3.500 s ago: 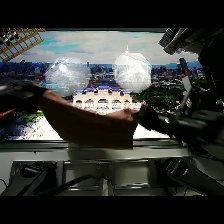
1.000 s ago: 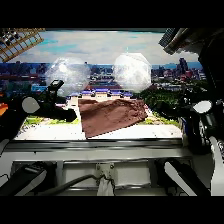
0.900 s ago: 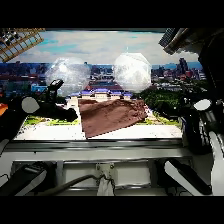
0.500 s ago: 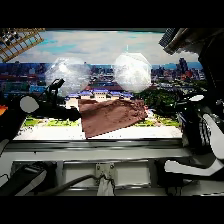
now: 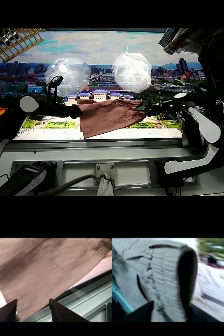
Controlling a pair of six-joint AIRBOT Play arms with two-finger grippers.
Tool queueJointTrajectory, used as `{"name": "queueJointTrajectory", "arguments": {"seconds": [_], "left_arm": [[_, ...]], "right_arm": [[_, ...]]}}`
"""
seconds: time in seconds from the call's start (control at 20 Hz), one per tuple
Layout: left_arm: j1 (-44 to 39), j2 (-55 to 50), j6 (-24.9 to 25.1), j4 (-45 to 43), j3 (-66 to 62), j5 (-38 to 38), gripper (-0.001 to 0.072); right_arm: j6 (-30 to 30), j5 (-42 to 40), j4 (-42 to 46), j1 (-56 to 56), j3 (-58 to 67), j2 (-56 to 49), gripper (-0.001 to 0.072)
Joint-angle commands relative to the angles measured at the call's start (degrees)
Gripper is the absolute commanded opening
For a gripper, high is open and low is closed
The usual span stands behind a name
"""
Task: Fold the clothes and pants, and hang the long-sleeved shirts on hangers.
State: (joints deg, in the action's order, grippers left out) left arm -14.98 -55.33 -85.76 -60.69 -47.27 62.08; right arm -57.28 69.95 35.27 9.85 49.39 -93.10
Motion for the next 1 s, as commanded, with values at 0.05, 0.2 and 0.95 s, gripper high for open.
{"name": "queueJointTrajectory", "arguments": {"seconds": [0.05, 0.2, 0.95], "left_arm": [[0.0, 0.0, 0.0, 0.3, 0.0, -0.6, 0.0431], [0.0, 0.0, 0.0, 0.3, 0.0, -0.6, 0.0431], [0.0, 0.0, 0.0, 0.3, 0.0, -0.7, 0.0431]], "right_arm": [[0.4, -5.4, -3.1, -8.9, 0.1, -1.0, 0.0268], [-0.6, -6.1, -3.9, -11.1, 0.1, -0.6, 0.0041], [-23.1, -0.1, 15.6, 8.1, 18.4, 13.9, 0.0040]]}}
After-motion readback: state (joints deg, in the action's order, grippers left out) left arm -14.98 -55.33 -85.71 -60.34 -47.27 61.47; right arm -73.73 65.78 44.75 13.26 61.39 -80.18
